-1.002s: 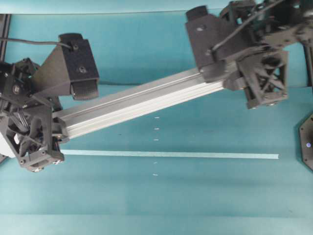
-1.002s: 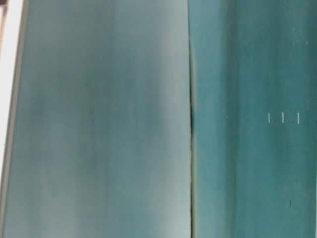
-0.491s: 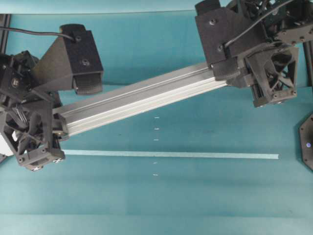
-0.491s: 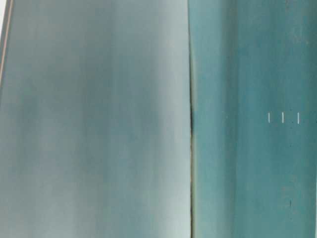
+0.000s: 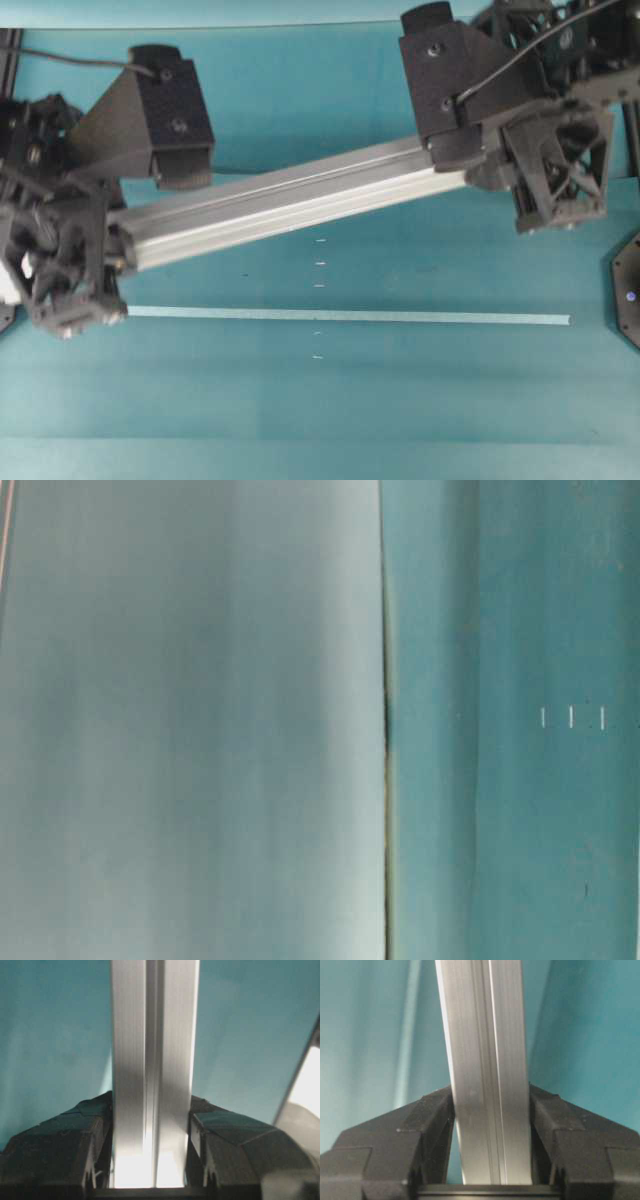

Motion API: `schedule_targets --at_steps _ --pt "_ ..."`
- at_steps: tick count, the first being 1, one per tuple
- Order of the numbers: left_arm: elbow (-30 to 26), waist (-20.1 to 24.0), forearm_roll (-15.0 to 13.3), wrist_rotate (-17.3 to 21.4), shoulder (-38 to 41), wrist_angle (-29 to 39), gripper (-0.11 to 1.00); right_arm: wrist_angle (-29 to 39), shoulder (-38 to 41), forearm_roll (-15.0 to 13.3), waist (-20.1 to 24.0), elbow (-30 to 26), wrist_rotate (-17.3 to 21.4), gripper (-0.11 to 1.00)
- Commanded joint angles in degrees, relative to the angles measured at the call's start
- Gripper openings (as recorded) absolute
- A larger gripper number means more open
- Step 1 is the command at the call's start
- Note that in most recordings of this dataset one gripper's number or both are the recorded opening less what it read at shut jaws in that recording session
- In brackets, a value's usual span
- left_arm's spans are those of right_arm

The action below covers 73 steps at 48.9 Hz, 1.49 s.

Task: Lift the metal rail with both hands.
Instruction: 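Rotate the held rail to lie horizontal between the grippers, then lower the horizontal rail onto the table with both grippers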

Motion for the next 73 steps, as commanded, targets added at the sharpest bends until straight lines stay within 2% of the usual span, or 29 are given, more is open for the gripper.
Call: schedule_targets --at_steps 1,10,23,36,43,62,73 --pt "-1.8 3.4 0.4 2.3 -0.5 -0.4 0.32 0.3 -0.8 0.2 1.9 -1.1 3.4 0.43" --pt "-1.2 6.5 0.4 8.3 -0.4 -0.2 0.32 1.8 -1.7 0.2 2.9 2.2 9.9 0.42" --pt "1.8 9.7 0.4 13.3 -0.4 -3.0 0.32 4.4 -3.3 0.2 3.0 5.8 16.9 0.42" --pt "5.4 9.4 0.4 13.3 -0.6 -5.5 0.32 -0.6 -4.6 0.2 3.0 11.5 17.1 0.42" --pt "8.0 8.1 0.4 13.2 -0.8 -10.0 0.32 -4.7 -4.5 0.2 3.1 15.2 17.1 0.42" --pt "21.3 7.3 0.4 12.8 -0.9 -17.7 0.32 -12.1 -4.0 0.2 3.3 23.5 17.3 0.41" --pt "27.0 7.4 0.4 12.3 -1.1 -23.5 0.32 -17.8 -3.3 0.5 3.6 29.5 17.2 0.39"
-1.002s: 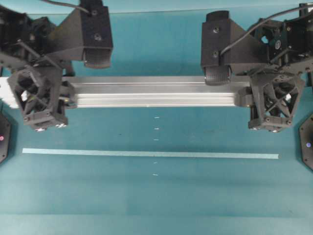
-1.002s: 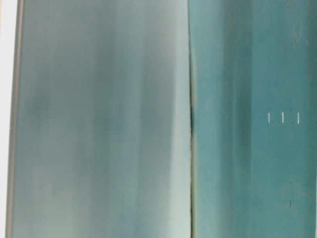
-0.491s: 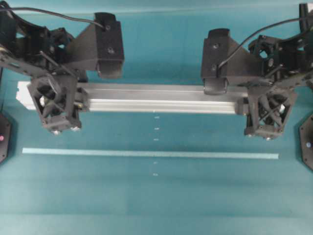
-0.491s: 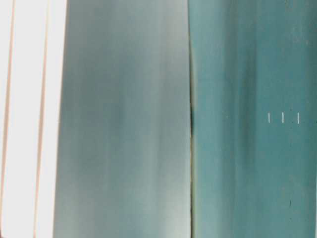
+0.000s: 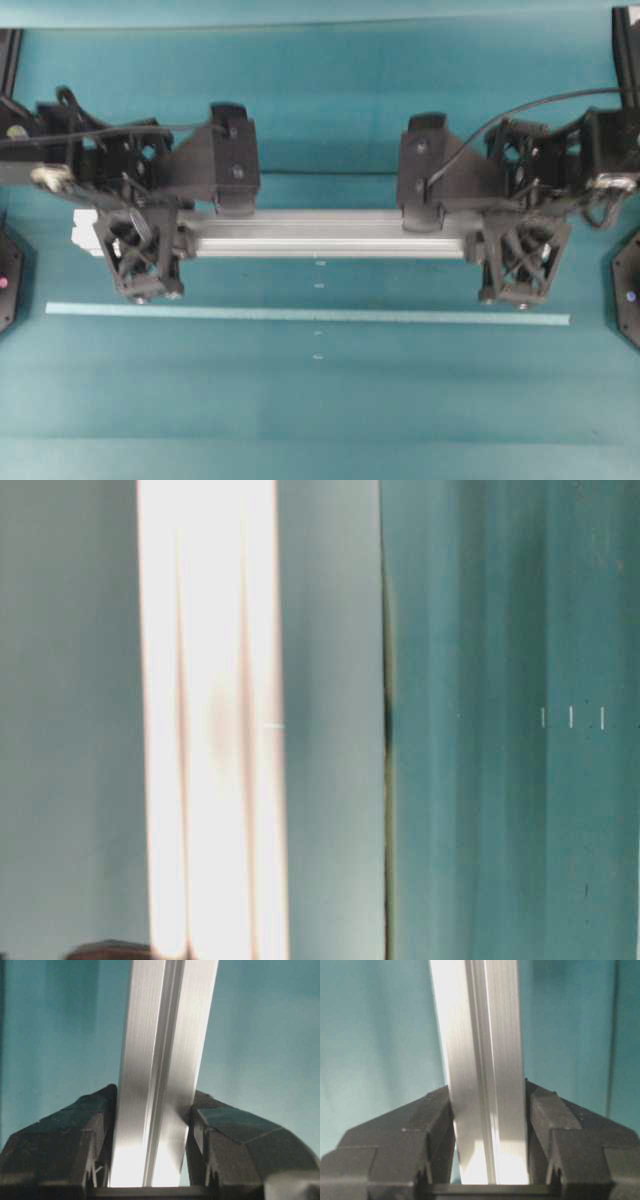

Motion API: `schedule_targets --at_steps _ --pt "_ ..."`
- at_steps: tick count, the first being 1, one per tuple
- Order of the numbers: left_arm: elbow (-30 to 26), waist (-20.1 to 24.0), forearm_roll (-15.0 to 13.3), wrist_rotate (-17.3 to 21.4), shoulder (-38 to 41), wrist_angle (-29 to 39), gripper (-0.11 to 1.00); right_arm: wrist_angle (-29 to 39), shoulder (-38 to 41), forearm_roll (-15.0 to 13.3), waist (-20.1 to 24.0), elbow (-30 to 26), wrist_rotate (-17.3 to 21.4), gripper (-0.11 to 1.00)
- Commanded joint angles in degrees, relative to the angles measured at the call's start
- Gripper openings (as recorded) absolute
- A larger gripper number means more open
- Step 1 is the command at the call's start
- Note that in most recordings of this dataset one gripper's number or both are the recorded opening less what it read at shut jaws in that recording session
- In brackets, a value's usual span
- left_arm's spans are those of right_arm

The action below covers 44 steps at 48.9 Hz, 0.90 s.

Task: Lift the metal rail with both hands.
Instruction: 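Lower the horizontal rail onto the table with both grippers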

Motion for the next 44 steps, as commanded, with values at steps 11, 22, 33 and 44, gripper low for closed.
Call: schedule_targets --at_steps 11,22,33,44 --pt "4.4 0.4 0.3 -2.4 -0.4 -4.9 0.32 -6.2 1.5 0.4 1.2 5.2 0.1 0.39" --pt "8.7 -0.3 0.4 -3.8 1.5 -12.2 0.32 -10.5 4.5 0.4 2.1 8.2 -0.4 0.39" --pt "13.2 -0.4 0.4 -4.1 3.1 -17.6 0.32 -15.2 6.6 0.4 2.8 11.0 -0.4 0.39" --pt "16.7 -0.5 0.3 -5.3 5.0 -24.1 0.32 -19.3 8.1 0.9 3.9 14.6 -0.1 0.39"
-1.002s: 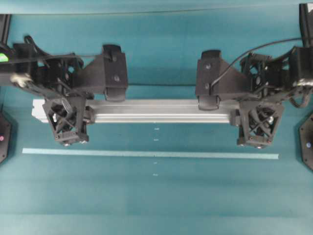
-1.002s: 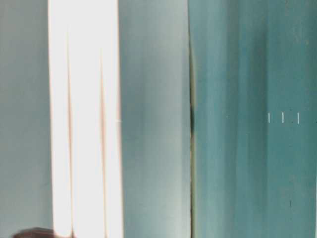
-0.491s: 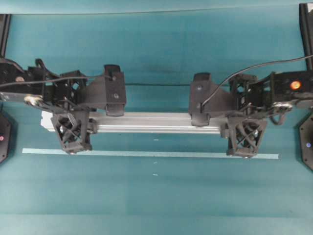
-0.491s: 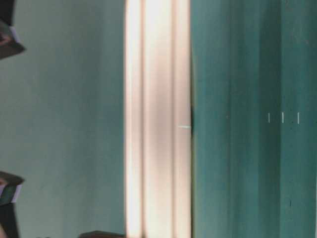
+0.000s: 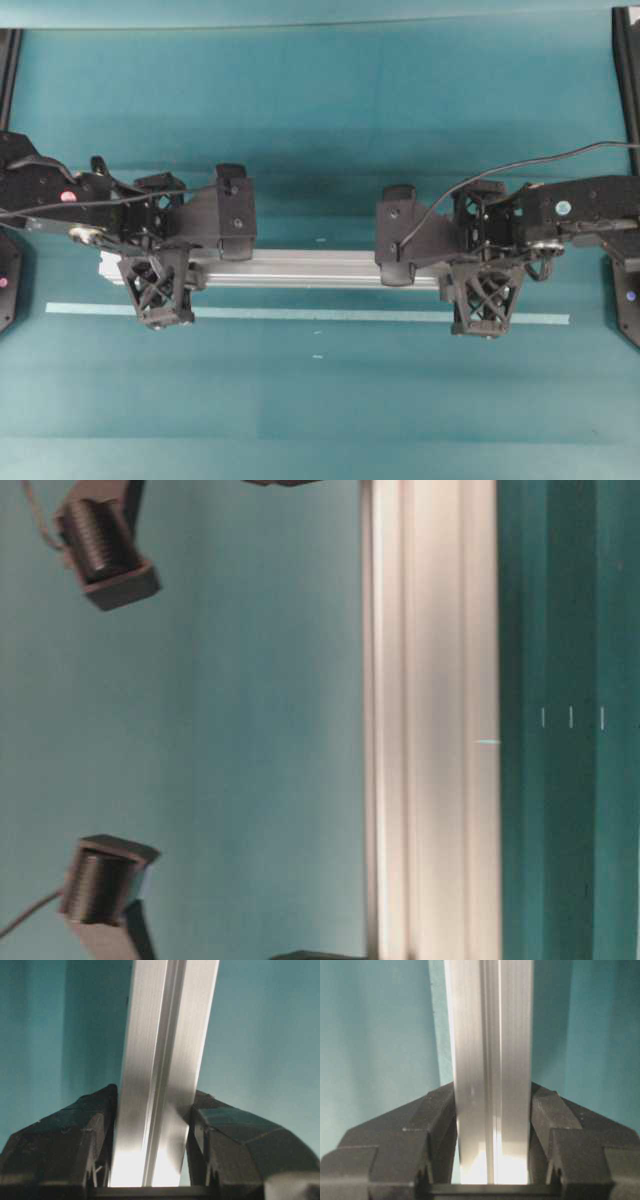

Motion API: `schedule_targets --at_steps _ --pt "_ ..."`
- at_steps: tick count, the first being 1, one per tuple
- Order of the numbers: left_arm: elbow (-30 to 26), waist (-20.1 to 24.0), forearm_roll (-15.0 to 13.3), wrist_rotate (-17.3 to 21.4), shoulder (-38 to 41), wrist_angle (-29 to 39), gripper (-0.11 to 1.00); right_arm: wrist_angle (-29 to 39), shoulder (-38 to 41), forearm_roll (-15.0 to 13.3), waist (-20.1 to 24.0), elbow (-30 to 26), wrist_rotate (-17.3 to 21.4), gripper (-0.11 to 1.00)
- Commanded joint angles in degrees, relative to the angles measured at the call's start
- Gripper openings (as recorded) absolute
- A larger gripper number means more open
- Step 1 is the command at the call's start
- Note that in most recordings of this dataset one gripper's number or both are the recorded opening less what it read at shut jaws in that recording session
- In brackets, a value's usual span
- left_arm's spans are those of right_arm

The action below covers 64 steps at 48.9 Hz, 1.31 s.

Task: Lift the metal rail with both hands.
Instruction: 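Lower the horizontal rail onto the table with both grippers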

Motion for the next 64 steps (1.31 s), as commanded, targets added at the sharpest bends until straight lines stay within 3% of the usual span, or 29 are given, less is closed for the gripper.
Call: schedule_targets --at_steps 1,18,31,64 --pt "0.5 0.7 0.1 -3.3 0.3 -1.6 0.32 -0.7 0.6 0.7 1.2 1.5 0.4 0.39" --pt "1.6 0.2 0.0 -4.0 3.6 -5.2 0.32 -5.8 2.9 0.8 1.6 5.1 0.4 0.39" --pt "2.8 -1.4 0.0 -7.3 6.9 -9.9 0.32 -8.8 4.5 0.8 2.2 6.9 0.4 0.39" --pt "3.5 0.6 0.1 -4.9 8.0 -11.2 0.32 -12.6 7.4 1.2 2.4 7.5 0.3 0.39"
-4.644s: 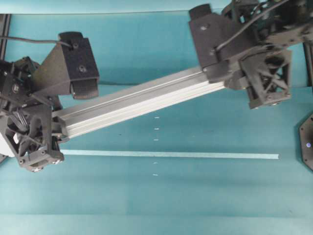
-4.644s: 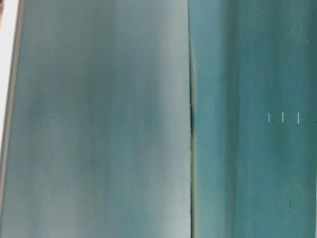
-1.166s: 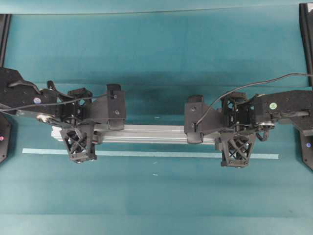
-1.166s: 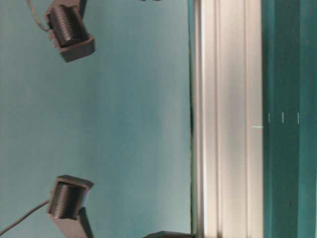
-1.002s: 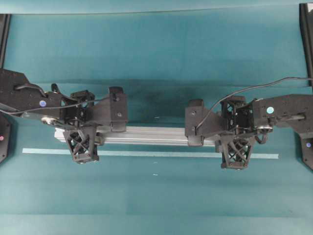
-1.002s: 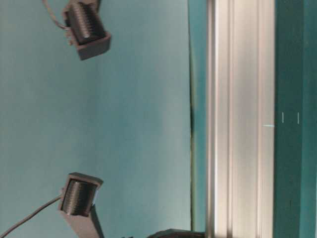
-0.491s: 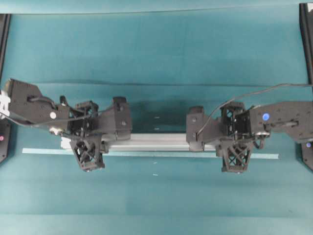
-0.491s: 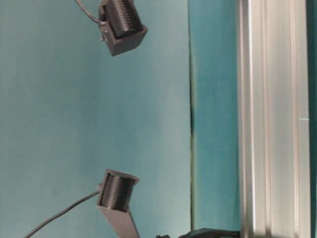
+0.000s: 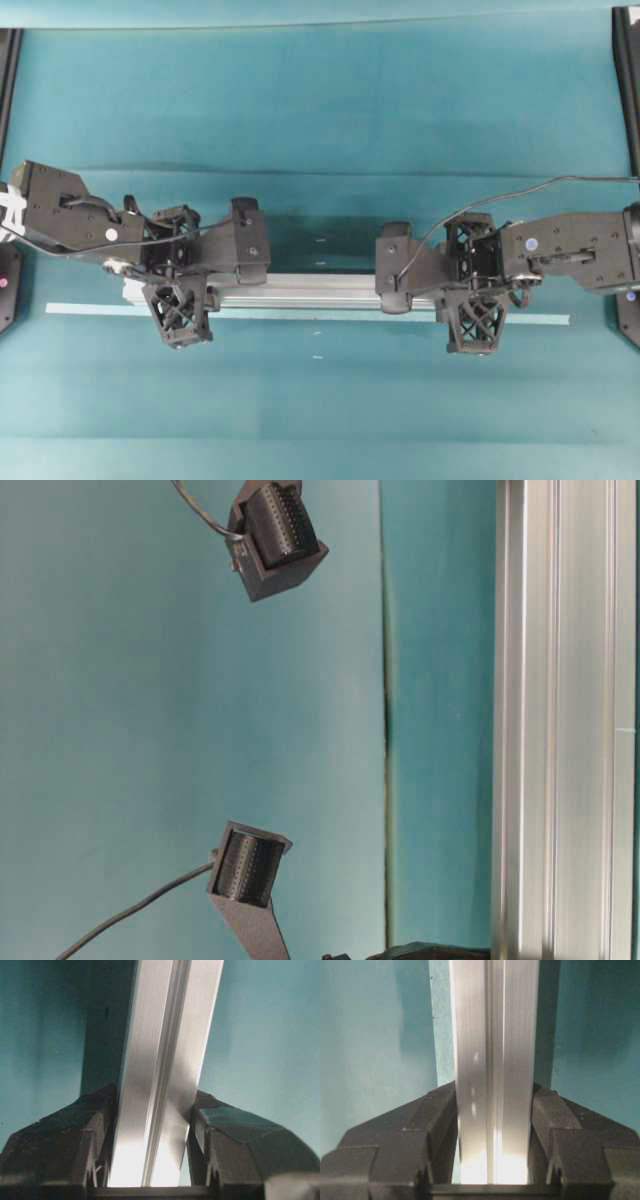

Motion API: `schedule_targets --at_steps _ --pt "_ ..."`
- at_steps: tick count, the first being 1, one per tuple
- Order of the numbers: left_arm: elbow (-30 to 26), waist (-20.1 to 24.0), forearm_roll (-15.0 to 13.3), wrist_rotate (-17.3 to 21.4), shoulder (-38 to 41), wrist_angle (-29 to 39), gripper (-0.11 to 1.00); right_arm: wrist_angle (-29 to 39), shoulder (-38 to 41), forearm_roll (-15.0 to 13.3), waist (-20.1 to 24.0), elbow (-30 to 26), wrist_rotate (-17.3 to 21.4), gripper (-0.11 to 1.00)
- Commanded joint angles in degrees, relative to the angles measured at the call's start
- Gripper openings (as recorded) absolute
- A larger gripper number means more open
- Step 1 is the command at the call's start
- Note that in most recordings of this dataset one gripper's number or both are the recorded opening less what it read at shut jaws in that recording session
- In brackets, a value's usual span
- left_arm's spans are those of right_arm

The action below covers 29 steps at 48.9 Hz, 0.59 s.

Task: Lift the metal rail with both hands.
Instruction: 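Lower the horizontal rail onto the table with both grippers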

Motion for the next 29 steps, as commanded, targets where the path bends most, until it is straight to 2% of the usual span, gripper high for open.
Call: schedule_targets --at_steps 1,9,17,29 --pt "0.0 2.0 -0.2 -1.1 -0.4 -0.4 0.32 0.1 0.4 0.9 1.1 0.8 0.1 0.39" --pt "0.1 1.6 -0.3 -2.1 -0.4 -1.6 0.32 -0.9 0.6 0.9 1.1 1.6 0.1 0.39" --pt "0.3 1.3 -0.2 -1.2 0.0 -2.4 0.32 -2.2 1.1 0.9 1.1 1.8 0.3 0.39" --pt "1.3 0.3 -0.2 -0.9 -0.4 -7.9 0.32 -4.3 1.1 1.1 1.1 1.8 0.3 0.39"
